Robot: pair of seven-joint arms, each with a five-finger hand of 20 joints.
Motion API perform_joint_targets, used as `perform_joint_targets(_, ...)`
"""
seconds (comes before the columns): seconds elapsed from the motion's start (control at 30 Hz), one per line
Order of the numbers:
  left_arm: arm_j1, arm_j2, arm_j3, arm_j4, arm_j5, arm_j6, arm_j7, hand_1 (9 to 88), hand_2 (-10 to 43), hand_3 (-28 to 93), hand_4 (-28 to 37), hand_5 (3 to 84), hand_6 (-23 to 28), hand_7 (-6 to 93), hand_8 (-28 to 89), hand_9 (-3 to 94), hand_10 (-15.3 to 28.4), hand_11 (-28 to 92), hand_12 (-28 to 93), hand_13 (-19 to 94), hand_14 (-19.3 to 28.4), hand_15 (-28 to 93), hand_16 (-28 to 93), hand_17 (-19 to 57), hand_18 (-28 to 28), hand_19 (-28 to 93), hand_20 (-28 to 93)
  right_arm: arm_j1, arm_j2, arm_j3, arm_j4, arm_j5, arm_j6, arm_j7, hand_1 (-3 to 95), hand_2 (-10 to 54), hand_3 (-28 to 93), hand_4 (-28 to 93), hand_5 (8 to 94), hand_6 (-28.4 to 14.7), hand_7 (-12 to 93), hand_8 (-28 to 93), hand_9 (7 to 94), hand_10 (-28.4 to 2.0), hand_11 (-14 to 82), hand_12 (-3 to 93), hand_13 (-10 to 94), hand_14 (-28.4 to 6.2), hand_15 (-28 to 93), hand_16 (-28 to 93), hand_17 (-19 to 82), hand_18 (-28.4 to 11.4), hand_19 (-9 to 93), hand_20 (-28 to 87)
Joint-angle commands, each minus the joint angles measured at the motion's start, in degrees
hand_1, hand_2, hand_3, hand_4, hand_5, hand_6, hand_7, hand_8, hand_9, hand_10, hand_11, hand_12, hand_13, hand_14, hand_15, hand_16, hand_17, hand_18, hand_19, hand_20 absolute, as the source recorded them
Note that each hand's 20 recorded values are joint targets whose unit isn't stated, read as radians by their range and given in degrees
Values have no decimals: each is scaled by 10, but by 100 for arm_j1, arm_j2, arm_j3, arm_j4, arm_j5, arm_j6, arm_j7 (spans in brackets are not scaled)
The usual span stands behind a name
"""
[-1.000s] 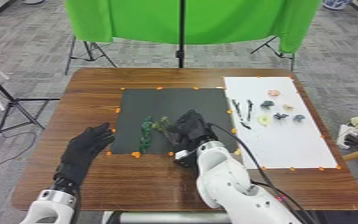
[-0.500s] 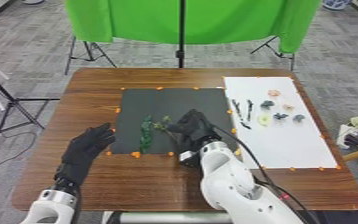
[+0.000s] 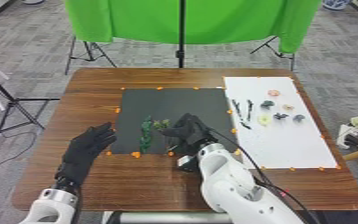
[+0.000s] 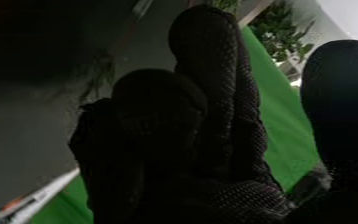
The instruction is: Arrange flowers
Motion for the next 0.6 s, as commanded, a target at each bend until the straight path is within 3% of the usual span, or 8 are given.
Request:
perform_joint_targets(0.03,103,-22,24,24,-12,-17,-24,225,60,644,-283,430,86,51,-44,386,139,160,110,273,188,273,-23,-4,150,198,191,35,205,56,21,-470,-100,-181,298,-53,661,-160,777,5,162,-100,905,-133,325,251,929,-50,528,340,660,-125,932,503)
perform_joint_targets(0.17,105,-23,29,25,-23,37,-30,225,61,643,-283,430,85,50,-44,386,140,160,110,273,187,273,-23,-4,149,197,191,120,345,44,7,-868,-202,-267,297,-52,663,-158,776,5,163,-98,903,-133,325,252,928,-51,529,340,657,-127,932,506)
perform_joint_targets(0.27,106,-20,31,26,-13,-17,-34,224,59,646,-283,429,85,52,-43,386,140,159,110,273,187,273,-24,-4,149,197,191,134,430,79,-51,-976,-243,-260,284,-40,664,-158,775,6,164,-98,904,-133,326,253,927,-51,531,341,657,-128,932,508)
perform_joint_targets(0.6,220,-79,-15,-25,-22,65,-8,224,60,645,-283,431,86,51,-43,386,140,160,110,272,188,273,-23,-4,149,197,191,-584,805,771,-1123,-485,-1195,1,252,31,636,-158,780,-1,159,-96,911,-135,346,257,927,-53,556,338,662,-131,932,531)
